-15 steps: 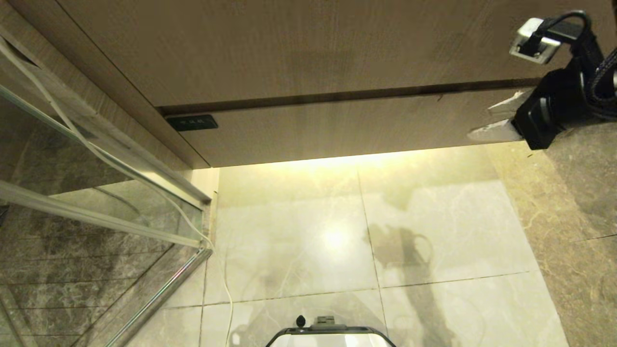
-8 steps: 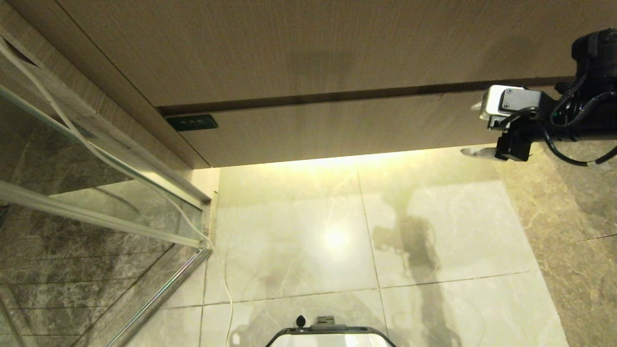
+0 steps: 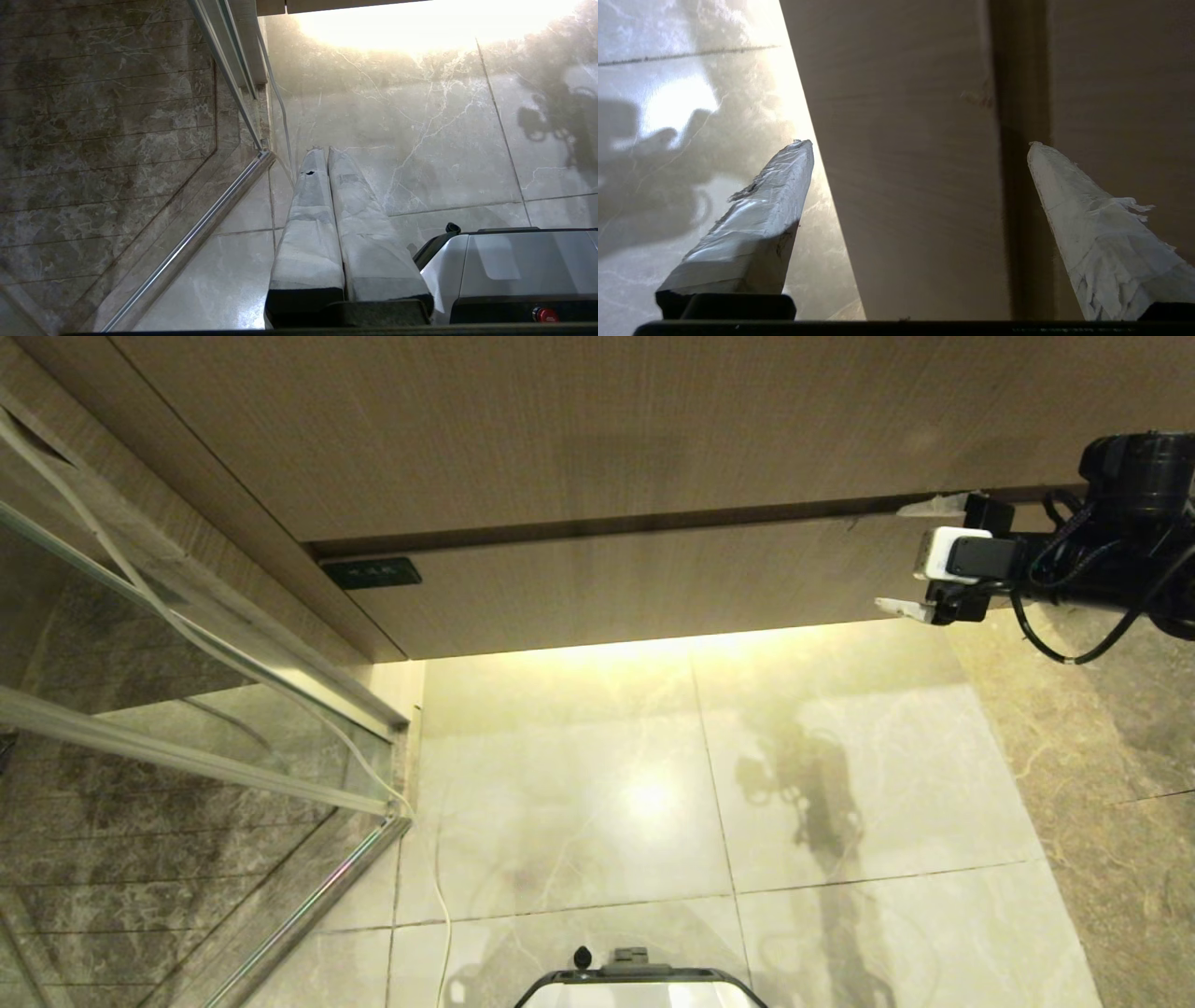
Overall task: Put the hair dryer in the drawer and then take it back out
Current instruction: Pull open the drawer
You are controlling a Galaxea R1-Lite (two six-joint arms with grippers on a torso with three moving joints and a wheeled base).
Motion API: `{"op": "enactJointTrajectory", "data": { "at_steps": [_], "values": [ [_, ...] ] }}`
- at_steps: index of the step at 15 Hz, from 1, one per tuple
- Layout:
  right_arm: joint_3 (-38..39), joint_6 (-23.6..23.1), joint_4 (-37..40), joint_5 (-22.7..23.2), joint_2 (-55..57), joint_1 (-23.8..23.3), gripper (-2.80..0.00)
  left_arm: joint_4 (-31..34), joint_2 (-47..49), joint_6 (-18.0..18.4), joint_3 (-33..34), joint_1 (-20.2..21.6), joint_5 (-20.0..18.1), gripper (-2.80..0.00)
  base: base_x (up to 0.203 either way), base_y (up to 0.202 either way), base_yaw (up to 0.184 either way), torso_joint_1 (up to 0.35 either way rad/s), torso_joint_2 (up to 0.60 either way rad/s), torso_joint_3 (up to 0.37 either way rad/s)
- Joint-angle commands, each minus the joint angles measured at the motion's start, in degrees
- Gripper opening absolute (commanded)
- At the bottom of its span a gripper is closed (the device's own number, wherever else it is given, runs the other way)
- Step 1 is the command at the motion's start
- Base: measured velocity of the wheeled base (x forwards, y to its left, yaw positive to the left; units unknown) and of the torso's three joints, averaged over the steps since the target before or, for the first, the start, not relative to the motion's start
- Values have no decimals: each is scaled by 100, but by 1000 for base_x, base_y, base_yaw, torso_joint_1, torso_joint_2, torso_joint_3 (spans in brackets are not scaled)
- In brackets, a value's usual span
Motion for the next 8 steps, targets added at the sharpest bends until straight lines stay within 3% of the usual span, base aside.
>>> {"op": "enactJointTrajectory", "data": {
  "at_steps": [1, 8],
  "values": [
    [-210, 40, 17, 15, 210, 1, 0, -1, 0, -2, 0, 1, 1, -280, 0, 0, 0, 0, 0, 0],
    [-716, 362, 235, -2, 567, 7, 0, -1, 0, -2, 8, 1, 9, -280, 0, 0, 0, 0, 0, 0]
  ]
}}
